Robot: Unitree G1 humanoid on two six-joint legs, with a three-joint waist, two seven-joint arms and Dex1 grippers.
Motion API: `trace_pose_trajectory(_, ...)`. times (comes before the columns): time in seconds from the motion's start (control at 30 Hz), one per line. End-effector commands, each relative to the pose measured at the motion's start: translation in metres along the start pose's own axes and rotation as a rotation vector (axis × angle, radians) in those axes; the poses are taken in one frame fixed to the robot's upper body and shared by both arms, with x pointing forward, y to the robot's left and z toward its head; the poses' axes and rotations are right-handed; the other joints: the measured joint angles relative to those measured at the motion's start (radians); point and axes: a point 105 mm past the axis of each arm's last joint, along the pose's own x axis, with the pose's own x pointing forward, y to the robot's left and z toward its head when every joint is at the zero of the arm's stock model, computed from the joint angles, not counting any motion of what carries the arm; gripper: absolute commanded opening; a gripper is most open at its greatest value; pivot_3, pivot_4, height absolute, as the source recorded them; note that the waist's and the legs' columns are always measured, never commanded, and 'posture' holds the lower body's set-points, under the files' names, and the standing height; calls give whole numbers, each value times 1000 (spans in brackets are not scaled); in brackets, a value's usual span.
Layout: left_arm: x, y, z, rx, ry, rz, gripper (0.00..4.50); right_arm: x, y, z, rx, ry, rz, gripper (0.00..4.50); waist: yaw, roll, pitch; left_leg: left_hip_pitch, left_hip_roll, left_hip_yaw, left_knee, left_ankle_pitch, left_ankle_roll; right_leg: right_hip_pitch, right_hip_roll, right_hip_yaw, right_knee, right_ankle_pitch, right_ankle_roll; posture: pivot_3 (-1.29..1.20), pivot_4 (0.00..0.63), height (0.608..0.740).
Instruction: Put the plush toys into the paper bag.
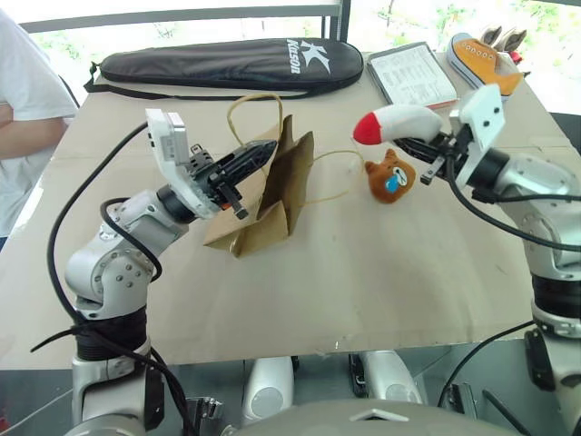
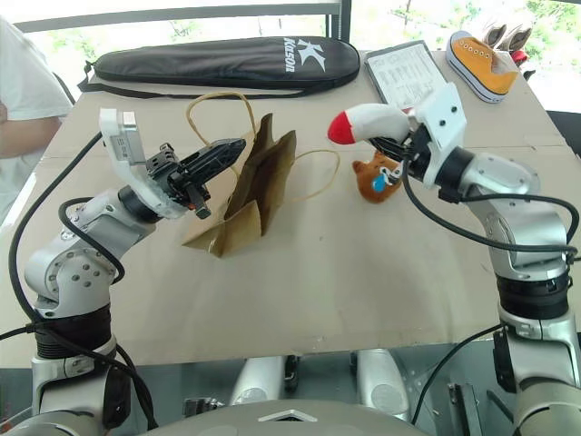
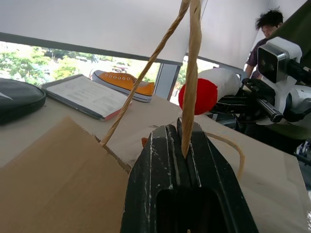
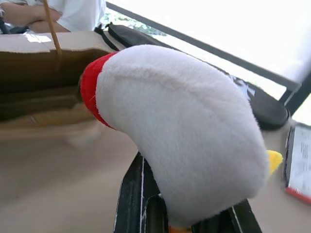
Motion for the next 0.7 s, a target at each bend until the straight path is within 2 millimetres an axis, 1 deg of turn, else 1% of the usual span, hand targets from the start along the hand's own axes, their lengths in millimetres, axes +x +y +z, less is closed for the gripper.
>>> trace_pose_trajectory(0.03, 5, -10, 13, 42, -25, -52, 0, 22, 13, 18, -147, -45, 105, 51, -1, 0, 0, 0, 0, 0, 0, 0, 0, 0, 0, 0, 0, 0, 0, 0, 150, 740)
trace_pose_trajectory(0.1, 6, -10, 14, 43, -25, -54, 0, 34, 26, 13, -196, -32, 184, 51, 0, 0, 0, 0, 0, -1, 0, 0, 0, 0, 0, 0, 0, 0, 0, 0, 150, 740)
trace_pose_trajectory(0.23, 7, -8, 16, 45, -33, -50, 0, 51, 49, 1, -289, -8, 310, 51, 3, 0, 0, -1, 0, 0, 0, 0, 0, 0, 0, 0, 0, 0, 0, 0, 150, 740)
trace_pose_trajectory(0.3, 8, -8, 17, 46, -35, -50, 0, 58, 56, -3, -327, -1, 350, 51, 2, 0, 0, -1, 0, 0, 0, 0, 0, 0, 0, -1, 0, 0, 0, 0, 150, 740)
trace_pose_trajectory(0.4, 9, -10, 16, 46, -37, -54, 0, 73, 69, -11, -445, 21, 432, 51, 1, 0, 0, -1, 0, 0, 0, 0, 0, 0, 0, 0, 0, 0, 0, 0, 150, 740)
trace_pose_trajectory(0.53, 10, -13, 13, 45, -33, -62, 0, 98, 83, -12, -594, 19, 530, 51, -3, 0, 0, 0, 0, -1, 0, 0, 0, 0, 0, -1, 1, 0, 0, 0, 150, 740)
trace_pose_trajectory(0.6, 11, -14, 11, 46, -30, -65, 0, 108, 92, -5, -607, -19, 580, 811, -3, 0, 0, 0, 1, 0, 0, 0, 0, -1, 1, -1, 1, 0, 0, 0, 150, 740)
trace_pose_trajectory(0.63, 11, -14, 11, 46, -29, -65, 0, 111, 94, -3, -599, -32, 585, 1278, -3, 0, 0, 0, 1, -1, 0, 0, 0, -1, 1, -1, 1, 0, 0, 0, 150, 740)
trace_pose_trajectory(0.67, 11, -14, 11, 47, -29, -65, 0, 113, 96, -1, -586, -44, 593, 1850, -1, 0, 0, 0, 1, -1, 0, 0, 0, -1, 1, -1, 1, 0, 0, 0, 150, 740)
trace_pose_trajectory(0.7, 10, -14, 10, 50, -27, -64, 0, 114, 100, -1, -580, -56, 617, 2150, 1, 0, 0, -1, 1, -1, 0, 0, 0, -1, 1, -1, 0, 0, 0, 0, 150, 740)
